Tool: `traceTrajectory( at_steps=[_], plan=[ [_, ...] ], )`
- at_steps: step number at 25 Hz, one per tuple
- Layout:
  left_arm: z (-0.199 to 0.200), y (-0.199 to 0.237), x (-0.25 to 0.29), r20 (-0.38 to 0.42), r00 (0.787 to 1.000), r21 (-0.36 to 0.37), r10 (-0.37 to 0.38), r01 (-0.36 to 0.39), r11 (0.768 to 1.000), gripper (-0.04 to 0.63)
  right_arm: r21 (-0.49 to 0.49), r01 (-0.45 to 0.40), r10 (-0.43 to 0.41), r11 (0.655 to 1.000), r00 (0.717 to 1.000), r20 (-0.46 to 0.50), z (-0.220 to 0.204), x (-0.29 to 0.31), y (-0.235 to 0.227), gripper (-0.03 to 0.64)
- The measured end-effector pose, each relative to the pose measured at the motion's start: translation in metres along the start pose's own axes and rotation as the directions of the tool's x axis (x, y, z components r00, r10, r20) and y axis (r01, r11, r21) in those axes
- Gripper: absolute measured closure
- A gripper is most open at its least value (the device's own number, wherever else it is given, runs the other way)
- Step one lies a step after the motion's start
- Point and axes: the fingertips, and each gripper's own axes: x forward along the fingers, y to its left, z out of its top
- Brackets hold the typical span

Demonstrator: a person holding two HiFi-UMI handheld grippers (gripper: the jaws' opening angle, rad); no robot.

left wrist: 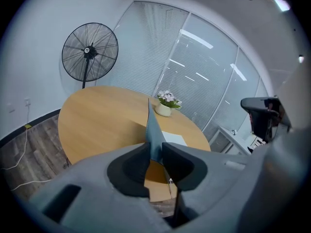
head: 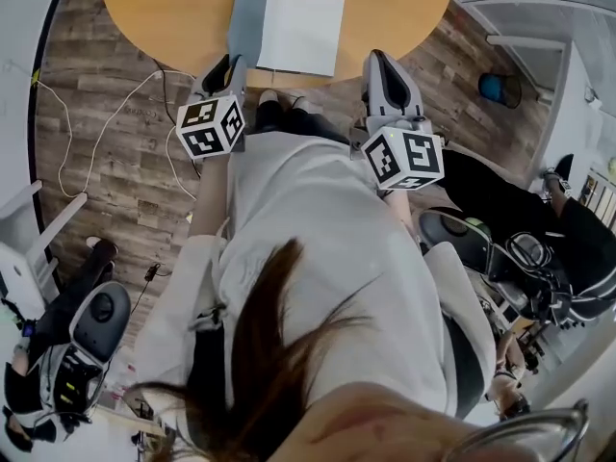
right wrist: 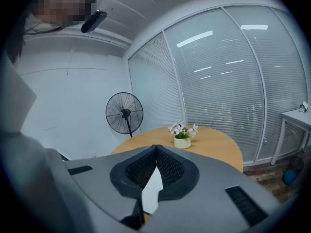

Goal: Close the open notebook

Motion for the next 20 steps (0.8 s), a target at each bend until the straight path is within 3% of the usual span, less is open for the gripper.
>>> traceTrajectory(
  at_steps=[20],
  plan=[
    [0.018, -0.056, 0.005, 0.049, 0.997, 0.12, 0.066, -0.072, 0.99, 0.526, 0.027, 0.055, -0.057, 0.998, 0.996, 0.064, 0.017, -0.046, -0.101, 0.614]
  ],
)
